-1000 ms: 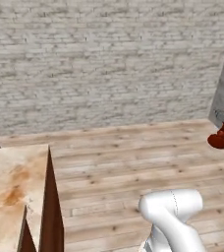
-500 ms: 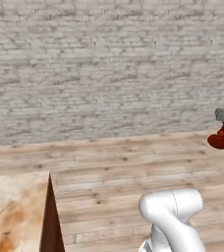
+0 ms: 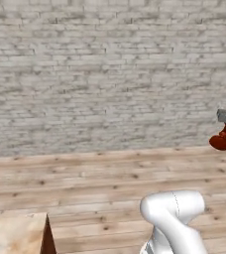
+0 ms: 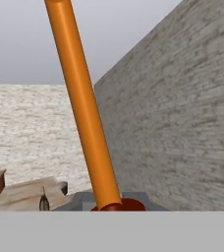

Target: Get the candle and the wine from the cabinet and move them to the dining counter.

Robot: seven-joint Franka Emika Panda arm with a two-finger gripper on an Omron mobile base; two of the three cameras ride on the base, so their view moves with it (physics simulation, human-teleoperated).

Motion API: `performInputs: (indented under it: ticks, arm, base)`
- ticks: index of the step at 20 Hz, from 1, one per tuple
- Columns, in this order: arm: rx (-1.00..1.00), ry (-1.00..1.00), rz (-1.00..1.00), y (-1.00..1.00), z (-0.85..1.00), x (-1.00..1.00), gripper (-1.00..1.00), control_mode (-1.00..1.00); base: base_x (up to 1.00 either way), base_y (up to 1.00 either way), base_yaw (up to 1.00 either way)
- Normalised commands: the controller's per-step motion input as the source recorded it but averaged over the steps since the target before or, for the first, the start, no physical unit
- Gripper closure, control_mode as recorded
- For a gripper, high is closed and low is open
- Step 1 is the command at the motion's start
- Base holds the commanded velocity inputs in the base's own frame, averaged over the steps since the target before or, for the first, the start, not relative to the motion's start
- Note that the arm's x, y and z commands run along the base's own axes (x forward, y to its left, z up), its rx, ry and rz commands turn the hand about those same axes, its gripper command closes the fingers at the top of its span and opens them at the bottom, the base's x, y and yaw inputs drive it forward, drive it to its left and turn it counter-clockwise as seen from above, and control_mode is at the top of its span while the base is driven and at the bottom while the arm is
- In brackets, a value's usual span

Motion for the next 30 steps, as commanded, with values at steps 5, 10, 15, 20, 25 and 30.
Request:
performInputs:
  ticks: [5, 10, 15, 20, 25, 30]
  arm:
    - [0.00, 0.00, 0.00, 0.00, 0.00, 0.00, 1.00, 1.00]
    - [0.00, 0.00, 0.00, 0.00, 0.00, 0.00, 1.00, 1.00]
    - [0.00, 0.00, 0.00, 0.00, 0.00, 0.00, 1.00, 1.00]
    - [0.00, 0.00, 0.00, 0.00, 0.00, 0.00, 1.00, 1.00]
    - [0.00, 0.00, 0.00, 0.00, 0.00, 0.00, 1.00, 1.00]
    - [0.00, 0.00, 0.00, 0.00, 0.00, 0.00, 1.00, 1.00]
  base:
    - [0.73, -0.24, 0.17]
    - [0.63, -0.21, 0.32]
    - [0.53, -0.16, 0.45]
    - [0.43, -0.11, 0.57]
    - [0.42, -0.10, 0.60]
    - [0.47, -0.13, 0.54]
